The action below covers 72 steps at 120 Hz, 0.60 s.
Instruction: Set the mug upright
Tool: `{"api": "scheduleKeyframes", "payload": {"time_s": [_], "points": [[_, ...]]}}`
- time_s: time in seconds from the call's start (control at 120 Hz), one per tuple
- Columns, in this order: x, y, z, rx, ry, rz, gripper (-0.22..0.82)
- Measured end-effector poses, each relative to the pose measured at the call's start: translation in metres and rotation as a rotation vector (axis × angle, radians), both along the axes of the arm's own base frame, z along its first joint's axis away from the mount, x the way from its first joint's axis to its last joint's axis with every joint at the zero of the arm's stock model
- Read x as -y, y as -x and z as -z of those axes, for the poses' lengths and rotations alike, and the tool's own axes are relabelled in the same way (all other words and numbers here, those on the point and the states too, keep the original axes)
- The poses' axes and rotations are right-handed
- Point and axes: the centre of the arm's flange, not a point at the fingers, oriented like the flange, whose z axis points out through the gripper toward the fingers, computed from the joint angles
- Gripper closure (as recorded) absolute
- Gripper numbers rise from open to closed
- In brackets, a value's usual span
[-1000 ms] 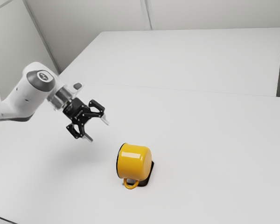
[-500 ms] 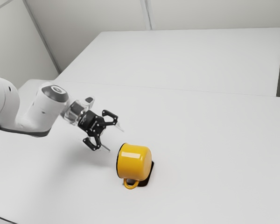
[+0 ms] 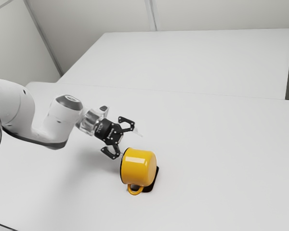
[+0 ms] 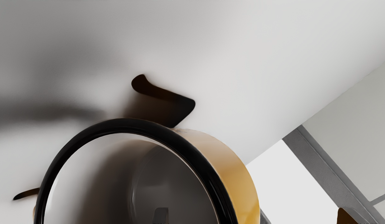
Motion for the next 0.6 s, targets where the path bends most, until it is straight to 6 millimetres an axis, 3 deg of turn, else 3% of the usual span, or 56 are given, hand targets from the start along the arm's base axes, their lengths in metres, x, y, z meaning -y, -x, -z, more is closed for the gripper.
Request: {"api": "scheduleKeyframes", "payload": {"time_s": [0.133,0.25,0.367,0.6], "points": [[0.005,-0.002,-0.001,0.006,0.001,0.000,0.41],[0.006,-0.003,-0.002,0.010,0.000,-0.001,0.60],[0.006,-0.005,-0.004,0.017,-0.003,-0.001,0.69],[0.017,-0.015,-0.020,0.063,-0.039,0.026,0.75]]}}
